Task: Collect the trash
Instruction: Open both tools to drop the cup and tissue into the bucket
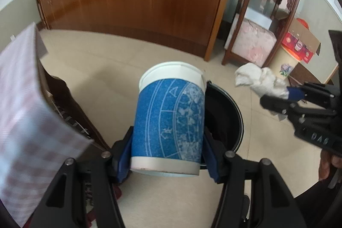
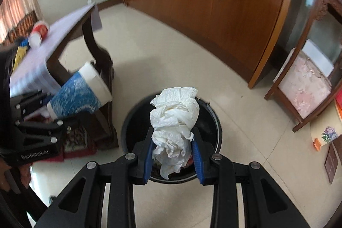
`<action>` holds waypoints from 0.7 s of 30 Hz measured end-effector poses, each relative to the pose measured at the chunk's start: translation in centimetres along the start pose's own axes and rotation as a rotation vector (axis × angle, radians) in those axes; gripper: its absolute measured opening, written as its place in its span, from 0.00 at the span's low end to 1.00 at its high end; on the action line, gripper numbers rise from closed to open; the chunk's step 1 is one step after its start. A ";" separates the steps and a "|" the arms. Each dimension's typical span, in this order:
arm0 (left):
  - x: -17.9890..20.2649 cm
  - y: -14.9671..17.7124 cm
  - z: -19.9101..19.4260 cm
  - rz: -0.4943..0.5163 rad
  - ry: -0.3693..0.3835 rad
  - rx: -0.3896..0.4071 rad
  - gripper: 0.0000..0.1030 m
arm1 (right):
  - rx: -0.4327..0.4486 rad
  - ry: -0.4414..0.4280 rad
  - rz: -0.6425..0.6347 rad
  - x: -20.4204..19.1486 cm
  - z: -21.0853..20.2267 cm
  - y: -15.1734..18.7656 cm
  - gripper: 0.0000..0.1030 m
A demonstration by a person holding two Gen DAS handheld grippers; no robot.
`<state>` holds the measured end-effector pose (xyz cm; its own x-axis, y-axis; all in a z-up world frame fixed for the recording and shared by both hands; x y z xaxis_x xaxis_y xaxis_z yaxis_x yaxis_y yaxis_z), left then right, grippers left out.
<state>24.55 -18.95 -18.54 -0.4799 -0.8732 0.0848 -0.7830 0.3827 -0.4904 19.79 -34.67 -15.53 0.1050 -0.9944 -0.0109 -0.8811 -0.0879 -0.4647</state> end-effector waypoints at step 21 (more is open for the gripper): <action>1.4 1.4 8.0 0.121 -0.061 -0.211 1.00 | -0.188 0.021 -0.140 5.1 9.6 1.6 0.99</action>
<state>25.99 -22.06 -26.02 -0.5557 -0.8312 -0.0195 -0.7893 0.5348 -0.3017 23.36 -39.28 -24.86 0.2241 -0.9726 0.0614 -0.9292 -0.2322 -0.2875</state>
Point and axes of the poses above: each gripper's, at about its wrist camera, not at the fingertips, and z roughly the way its jaws point, x to its right, y to its underside, the point moved 6 cm from there along z, roughly the way its jaws point, and after that the axes turned 6 degrees about -x, right-handed, at the moved point
